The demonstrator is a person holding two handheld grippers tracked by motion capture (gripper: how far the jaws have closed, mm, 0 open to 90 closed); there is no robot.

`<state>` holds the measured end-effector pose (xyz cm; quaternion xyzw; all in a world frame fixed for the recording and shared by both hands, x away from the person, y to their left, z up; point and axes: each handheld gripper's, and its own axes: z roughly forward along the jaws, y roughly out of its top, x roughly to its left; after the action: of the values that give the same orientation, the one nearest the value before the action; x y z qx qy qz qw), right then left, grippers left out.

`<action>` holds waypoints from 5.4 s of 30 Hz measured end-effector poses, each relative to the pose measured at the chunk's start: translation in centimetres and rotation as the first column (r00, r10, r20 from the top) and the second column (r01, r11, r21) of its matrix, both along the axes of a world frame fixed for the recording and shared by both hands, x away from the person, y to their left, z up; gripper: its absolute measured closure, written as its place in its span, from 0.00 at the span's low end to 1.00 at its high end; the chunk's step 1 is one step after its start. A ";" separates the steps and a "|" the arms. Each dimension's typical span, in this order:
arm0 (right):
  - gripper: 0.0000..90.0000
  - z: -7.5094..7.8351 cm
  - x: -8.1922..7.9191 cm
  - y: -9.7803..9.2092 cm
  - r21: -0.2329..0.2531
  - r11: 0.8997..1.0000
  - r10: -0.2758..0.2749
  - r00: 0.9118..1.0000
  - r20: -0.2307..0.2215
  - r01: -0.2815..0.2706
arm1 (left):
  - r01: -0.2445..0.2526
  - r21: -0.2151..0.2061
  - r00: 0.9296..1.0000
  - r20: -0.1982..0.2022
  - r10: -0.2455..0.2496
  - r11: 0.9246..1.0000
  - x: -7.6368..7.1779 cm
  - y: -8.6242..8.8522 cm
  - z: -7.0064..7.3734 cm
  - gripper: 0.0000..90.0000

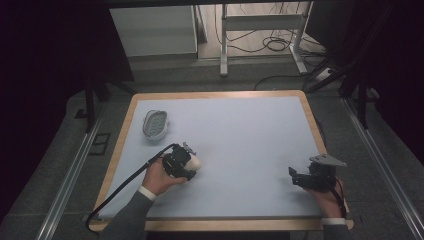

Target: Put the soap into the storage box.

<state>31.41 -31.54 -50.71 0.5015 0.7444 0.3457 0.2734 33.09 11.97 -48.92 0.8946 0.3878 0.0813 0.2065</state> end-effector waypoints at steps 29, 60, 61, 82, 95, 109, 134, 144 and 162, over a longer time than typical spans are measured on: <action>0.08 0.0 0.0 -0.3 0.001 1.000 -0.013 1.000 0.001 0.013 | -0.043 -0.054 0.998 0.040 0.045 0.998 1.2 3.3 2.7 0.55; 0.08 -0.2 0.1 -0.5 -0.002 1.000 -0.018 1.000 -0.002 0.018 | -0.106 -0.079 0.992 0.063 0.111 0.991 3.6 5.7 4.4 0.55; 0.08 -0.2 0.1 -0.5 -0.003 1.000 -0.019 1.000 -0.002 0.019 | -0.107 -0.078 0.992 0.064 0.112 0.991 3.7 5.8 4.4 0.55; 0.08 -0.2 0.1 -0.7 -0.003 1.000 -0.025 1.000 -0.004 0.025 | -0.157 -0.087 0.983 0.081 0.165 0.984 5.1 7.8 5.9 0.55; 0.08 -0.2 0.1 -0.7 -0.002 1.000 -0.026 1.000 -0.005 0.026 | -0.178 -0.073 0.979 0.085 0.184 0.981 6.2 8.3 6.6 0.55; 0.08 -0.2 0.1 -0.7 -0.006 1.000 -0.026 1.000 -0.004 0.026 | -0.224 -0.061 0.971 0.074 0.228 0.973 8.1 9.6 7.1 0.55; 0.08 -0.3 0.1 -0.8 -0.001 0.999 -0.036 0.999 -0.004 0.036 | -0.308 -0.077 0.950 0.033 0.311 0.948 10.7 11.2 6.3 0.55; 0.08 0.0 0.0 -0.8 0.005 0.999 -0.032 0.999 0.004 0.032 | -0.342 -0.073 0.939 0.010 0.343 0.937 12.3 11.7 5.9 0.55; 0.08 0.1 0.0 -1.1 0.009 0.999 -0.040 0.999 0.008 0.040 | -0.395 -0.058 0.919 -0.029 0.394 0.917 14.3 12.3 4.5 0.55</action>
<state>31.38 -32.60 -50.64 0.5162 0.7316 0.3455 0.2809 47.38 24.32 -44.41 0.7919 0.5642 0.1014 0.2104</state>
